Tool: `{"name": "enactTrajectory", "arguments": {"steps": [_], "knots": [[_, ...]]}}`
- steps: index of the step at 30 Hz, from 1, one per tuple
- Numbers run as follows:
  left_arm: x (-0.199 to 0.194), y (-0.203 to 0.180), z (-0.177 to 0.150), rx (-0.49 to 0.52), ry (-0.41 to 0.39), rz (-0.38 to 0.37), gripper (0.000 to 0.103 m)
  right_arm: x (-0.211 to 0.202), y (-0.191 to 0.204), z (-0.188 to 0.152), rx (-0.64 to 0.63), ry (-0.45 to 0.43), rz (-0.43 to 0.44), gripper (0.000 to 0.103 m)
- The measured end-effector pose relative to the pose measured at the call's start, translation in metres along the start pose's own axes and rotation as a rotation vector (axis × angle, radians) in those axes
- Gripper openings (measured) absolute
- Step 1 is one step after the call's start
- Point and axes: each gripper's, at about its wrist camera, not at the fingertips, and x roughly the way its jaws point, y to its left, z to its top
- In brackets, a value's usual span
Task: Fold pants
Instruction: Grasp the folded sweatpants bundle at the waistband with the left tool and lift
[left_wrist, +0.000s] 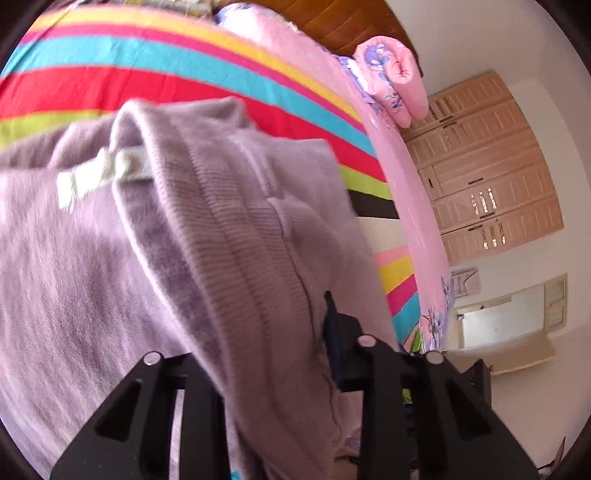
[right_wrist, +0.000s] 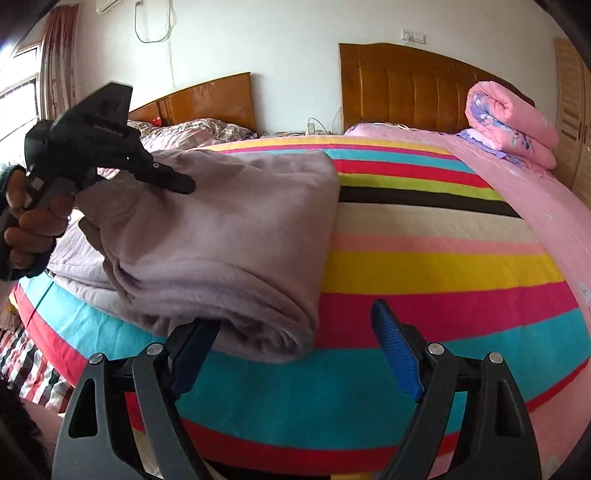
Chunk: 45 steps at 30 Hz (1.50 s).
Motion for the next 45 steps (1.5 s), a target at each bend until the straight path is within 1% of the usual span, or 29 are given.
{"name": "enactTrajectory", "arguments": {"steps": [4, 6, 7, 9, 11, 12, 13, 15, 17, 18, 19, 20, 22, 24, 25, 27, 29, 30, 31, 32, 33, 35, 37, 39, 40, 42, 43, 44, 45], "knots": [[-0.027, -0.071, 0.018, 0.150, -0.048, -0.039, 0.023, 0.016, 0.004, 0.005, 0.018, 0.024, -0.020, 0.082], [-0.042, -0.108, 0.028, 0.235, -0.062, -0.031, 0.022, 0.021, 0.008, 0.006, 0.019, 0.038, -0.025, 0.083], [-0.052, -0.122, 0.032, 0.270, -0.075, -0.025, 0.022, 0.023, 0.009, 0.007, 0.019, 0.046, -0.031, 0.083], [-0.078, -0.133, 0.034, 0.302, -0.110, -0.022, 0.022, 0.022, 0.012, 0.008, 0.018, 0.040, -0.031, 0.085], [-0.111, -0.119, 0.028, 0.300, -0.167, -0.010, 0.021, 0.021, 0.016, 0.008, -0.003, 0.022, -0.043, 0.086], [-0.124, -0.102, 0.021, 0.282, -0.189, -0.007, 0.021, 0.020, 0.019, 0.006, -0.016, 0.018, -0.048, 0.086], [-0.135, -0.078, 0.013, 0.243, -0.207, -0.002, 0.021, 0.020, 0.023, 0.006, -0.031, 0.016, -0.058, 0.086], [-0.144, -0.009, -0.011, 0.103, -0.225, 0.016, 0.022, 0.024, 0.027, 0.004, -0.060, 0.013, -0.083, 0.086], [-0.134, 0.067, -0.037, -0.092, -0.219, -0.002, 0.022, 0.028, 0.032, 0.003, -0.085, 0.021, -0.088, 0.086], [-0.124, 0.097, -0.051, -0.170, -0.209, 0.006, 0.022, 0.028, 0.036, 0.003, -0.105, 0.019, -0.096, 0.086], [-0.114, 0.117, -0.063, -0.220, -0.195, 0.002, 0.022, 0.028, 0.040, 0.003, -0.131, 0.017, -0.121, 0.086], [-0.105, 0.127, -0.072, -0.241, -0.198, -0.016, 0.022, 0.029, 0.044, 0.002, -0.158, 0.017, -0.148, 0.086], [-0.102, 0.128, -0.079, -0.225, -0.241, -0.040, 0.022, 0.031, 0.042, 0.005, -0.160, 0.026, -0.157, 0.086], [-0.106, 0.117, -0.073, -0.200, -0.262, -0.045, 0.022, 0.027, 0.043, 0.008, -0.141, 0.031, -0.157, 0.086], [-0.112, 0.105, -0.069, -0.163, -0.279, -0.026, 0.022, 0.023, 0.048, 0.008, -0.142, 0.022, -0.157, 0.086], [-0.130, 0.080, -0.056, -0.062, -0.317, 0.020, 0.022, 0.015, 0.053, 0.012, -0.157, -0.014, -0.117, 0.086], [-0.147, 0.060, -0.048, 0.018, -0.351, 0.029, 0.022, 0.009, 0.061, 0.012, -0.164, -0.039, -0.053, 0.086], [-0.153, 0.056, -0.045, 0.047, -0.354, 0.035, 0.022, 0.013, 0.063, 0.012, -0.178, -0.023, -0.038, 0.086], [-0.155, 0.051, -0.040, 0.068, -0.347, 0.047, 0.022, 0.019, 0.068, 0.008, -0.211, -0.004, -0.077, 0.086], [-0.155, 0.052, -0.036, 0.075, -0.335, 0.062, 0.022, 0.029, 0.068, 0.004, -0.244, 0.015, -0.180, 0.086], [-0.151, 0.052, -0.034, 0.075, -0.321, 0.079, 0.022, 0.036, 0.063, 0.001, -0.236, 0.034, -0.197, 0.086], [-0.146, 0.061, -0.031, 0.053, -0.294, 0.098, 0.022, 0.039, 0.049, 0.002, -0.154, 0.063, -0.141, 0.086], [-0.146, 0.067, -0.028, 0.028, -0.286, 0.090, 0.022, 0.038, 0.052, 0.004, -0.182, 0.064, -0.158, 0.086], [-0.158, 0.063, -0.031, 0.051, -0.310, 0.086, 0.021, 0.037, 0.060, 0.006, -0.234, 0.055, -0.188, 0.086], [-0.167, 0.054, -0.032, 0.073, -0.335, 0.069, 0.021, 0.037, 0.062, 0.006, -0.249, 0.051, -0.198, 0.086], [-0.181, 0.054, -0.043, 0.101, -0.373, 0.033, 0.021, 0.037, 0.064, 0.006, -0.266, 0.044, -0.203, 0.088], [-0.183, 0.060, -0.047, 0.101, -0.378, 0.036, 0.021, 0.037, 0.064, 0.005, -0.271, 0.041, -0.203, 0.089], [-0.180, 0.072, -0.050, 0.076, -0.365, 0.053, 0.021, 0.038, 0.064, 0.004, -0.272, 0.043, -0.203, 0.089], [-0.173, 0.091, -0.052, 0.031, -0.346, 0.089, 0.021, 0.039, 0.064, 0.002, -0.267, 0.049, -0.192, 0.089]]}}
